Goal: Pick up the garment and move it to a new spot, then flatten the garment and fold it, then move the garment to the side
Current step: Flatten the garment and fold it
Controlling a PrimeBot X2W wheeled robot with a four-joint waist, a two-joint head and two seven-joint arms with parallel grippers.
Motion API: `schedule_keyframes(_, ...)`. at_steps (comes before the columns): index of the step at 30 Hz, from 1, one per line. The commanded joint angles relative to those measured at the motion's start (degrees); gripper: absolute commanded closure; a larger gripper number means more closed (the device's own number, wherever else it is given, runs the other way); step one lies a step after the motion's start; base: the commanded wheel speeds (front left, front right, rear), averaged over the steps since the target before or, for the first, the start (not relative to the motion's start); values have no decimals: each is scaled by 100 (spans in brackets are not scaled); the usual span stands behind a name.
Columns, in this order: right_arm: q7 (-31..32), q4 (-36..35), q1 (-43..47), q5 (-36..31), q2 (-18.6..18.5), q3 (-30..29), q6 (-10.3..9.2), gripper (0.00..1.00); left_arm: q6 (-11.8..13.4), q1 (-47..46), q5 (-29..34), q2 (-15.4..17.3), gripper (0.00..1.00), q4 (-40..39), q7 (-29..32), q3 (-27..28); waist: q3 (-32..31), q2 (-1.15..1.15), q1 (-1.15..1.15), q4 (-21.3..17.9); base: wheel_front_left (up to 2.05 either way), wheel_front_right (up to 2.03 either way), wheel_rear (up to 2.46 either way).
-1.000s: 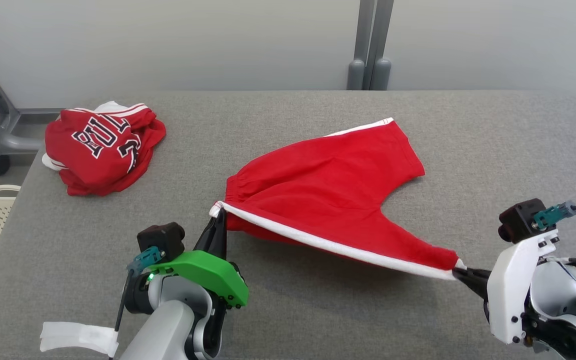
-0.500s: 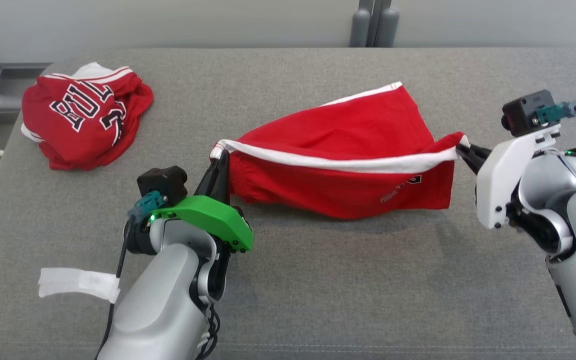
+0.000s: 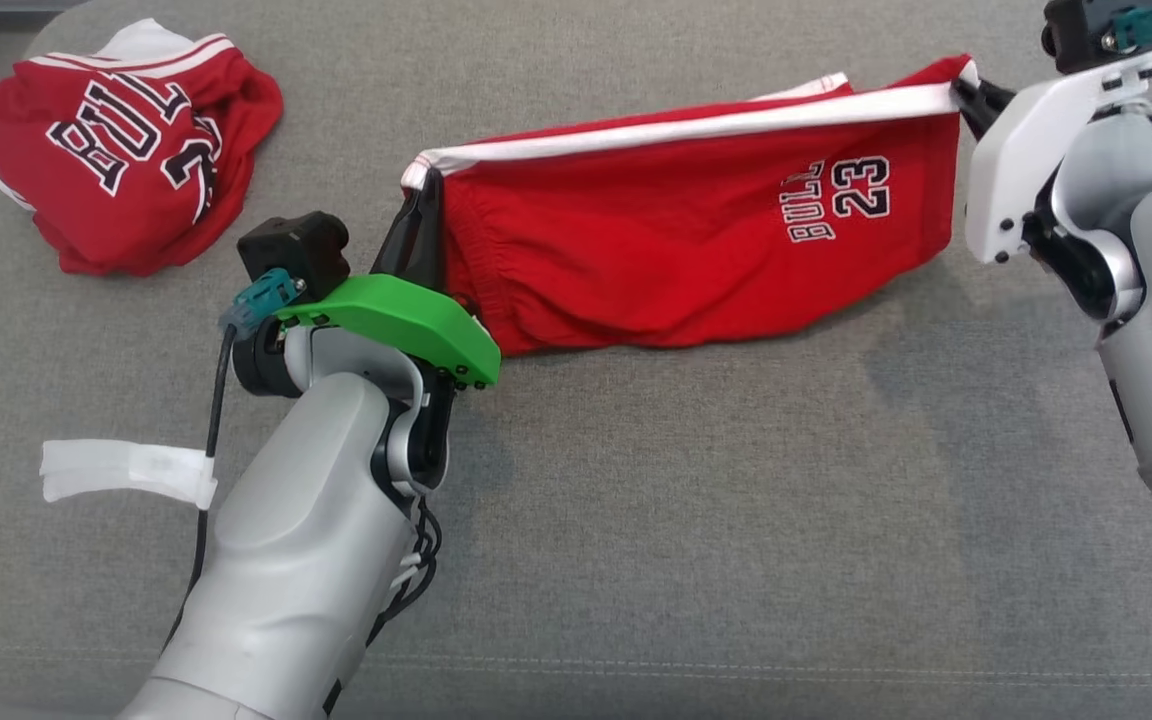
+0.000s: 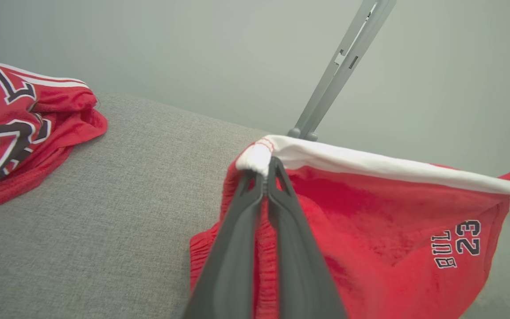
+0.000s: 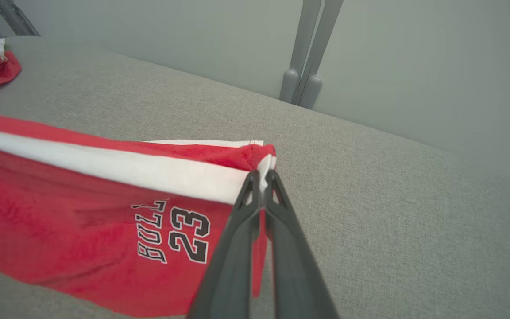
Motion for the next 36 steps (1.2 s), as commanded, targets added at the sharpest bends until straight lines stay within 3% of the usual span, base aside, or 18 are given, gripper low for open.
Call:
schedule_keyframes(1, -106, 180, -134, -59, 33, 34, -4, 100, -29, -126, -65, 13, 100, 35, -51, -45, 188, 0, 0, 60, 0, 0, 0)
schedule_keyframes(8, -756, 1215, -892, -196, 175, 212, -4, 100, -25, -445, -313, 12, 100, 117, -95, -247, 455, 0, 0, 124, 0, 0, 0)
schedule_keyframes(18, -1506, 2303, -1489, -384, 406, 37, -4, 100, -46, -684, -350, 12, 100, 1, -92, -223, 680, 0, 0, 188, 0, 0, 0)
schedule_keyframes(19, -1566, 2408, -1529, -396, 432, 21, -4, 100, -43, -693, -335, 11, 91, -18, -92, -215, 693, 0, 0, 195, 0, 0, 0)
schedule_keyframes(20, -1635, 2502, -1569, -418, 460, 11, -4, 70, -45, -703, -286, 12, 47, -46, -92, -212, 704, 0, 0, 202, 0, 0, 0)
schedule_keyframes(21, -1700, 2578, -1593, -436, 498, 36, -4, 0, -44, -698, -256, 13, 0, -74, -92, -197, 711, 0, 0, 209, 0, 0, 0)
schedule_keyframes(30, -2598, 3105, -1885, -541, 655, -17, -4, 0, -75, -553, -54, 13, 0, -227, -93, -73, 645, 0, 0, 229, 0, 0, 0)
schedule_keyframes(36, -2831, 3326, -1862, -406, 746, 39, -4, 0, -103, -394, 48, 13, 0, -210, -93, -121, 415, 0, 0, 222, 0, 0, 0)
